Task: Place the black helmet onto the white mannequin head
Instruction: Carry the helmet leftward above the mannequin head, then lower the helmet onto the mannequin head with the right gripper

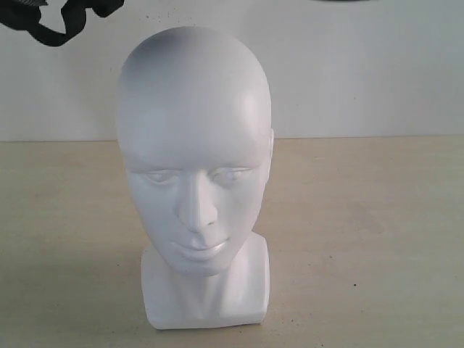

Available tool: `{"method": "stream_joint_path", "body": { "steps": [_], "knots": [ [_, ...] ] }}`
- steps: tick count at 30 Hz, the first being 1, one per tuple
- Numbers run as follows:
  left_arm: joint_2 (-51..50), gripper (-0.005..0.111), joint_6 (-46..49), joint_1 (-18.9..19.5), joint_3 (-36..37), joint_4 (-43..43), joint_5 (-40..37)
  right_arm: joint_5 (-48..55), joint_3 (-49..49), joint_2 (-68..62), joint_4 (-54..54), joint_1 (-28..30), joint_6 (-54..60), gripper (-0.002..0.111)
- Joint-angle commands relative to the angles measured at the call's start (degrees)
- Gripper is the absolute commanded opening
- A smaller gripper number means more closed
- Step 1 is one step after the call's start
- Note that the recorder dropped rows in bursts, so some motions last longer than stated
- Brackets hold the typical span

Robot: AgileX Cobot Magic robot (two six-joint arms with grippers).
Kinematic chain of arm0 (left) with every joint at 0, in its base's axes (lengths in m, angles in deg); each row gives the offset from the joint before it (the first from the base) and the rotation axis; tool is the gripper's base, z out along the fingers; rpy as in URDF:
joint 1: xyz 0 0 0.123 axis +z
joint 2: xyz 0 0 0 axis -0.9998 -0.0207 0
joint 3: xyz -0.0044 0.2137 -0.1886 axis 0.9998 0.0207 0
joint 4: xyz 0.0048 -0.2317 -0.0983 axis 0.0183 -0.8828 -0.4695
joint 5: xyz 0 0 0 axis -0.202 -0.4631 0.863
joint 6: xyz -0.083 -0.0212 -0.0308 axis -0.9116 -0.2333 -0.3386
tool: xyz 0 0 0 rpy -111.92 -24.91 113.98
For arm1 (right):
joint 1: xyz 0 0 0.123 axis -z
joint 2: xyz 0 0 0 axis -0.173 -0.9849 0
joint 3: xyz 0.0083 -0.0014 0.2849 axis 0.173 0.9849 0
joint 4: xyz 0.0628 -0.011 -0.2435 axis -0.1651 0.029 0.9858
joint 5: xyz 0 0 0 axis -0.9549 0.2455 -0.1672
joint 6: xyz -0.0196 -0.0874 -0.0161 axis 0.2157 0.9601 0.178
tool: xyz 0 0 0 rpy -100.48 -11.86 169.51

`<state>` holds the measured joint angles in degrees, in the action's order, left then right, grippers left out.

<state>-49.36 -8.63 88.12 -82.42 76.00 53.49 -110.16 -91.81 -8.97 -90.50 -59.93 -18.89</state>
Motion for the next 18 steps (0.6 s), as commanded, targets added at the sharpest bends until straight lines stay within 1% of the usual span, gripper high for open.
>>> {"method": "stream_joint_path", "body": {
  "steps": [1,4,8,14,18],
  "knots": [
    [0.16,0.004,0.25,-0.49,0.22,-0.11,0.19,-12.16,2.32,1.34,-1.08,-0.4,-1.22,0.0],
    [0.16,0.004,0.25,-0.49,0.22,-0.11,0.19,-13.2,4.23,1.34,-1.32,-0.4,-2.68,0.0],
    [0.16,0.004,0.25,-0.49,0.22,-0.11,0.19,-18.31,7.46,2.21,-2.21,-0.4,-3.09,0.0],
    [0.16,0.004,0.25,-0.49,0.22,-0.11,0.19,-19.51,12.63,4.27,-3.71,-0.29,-2.64,0.0],
    [0.16,0.004,0.25,-0.49,0.22,-0.11,0.19,-25.3,15.83,5.1,-4.53,-0.29,-2.26,0.0]
  ]
}}
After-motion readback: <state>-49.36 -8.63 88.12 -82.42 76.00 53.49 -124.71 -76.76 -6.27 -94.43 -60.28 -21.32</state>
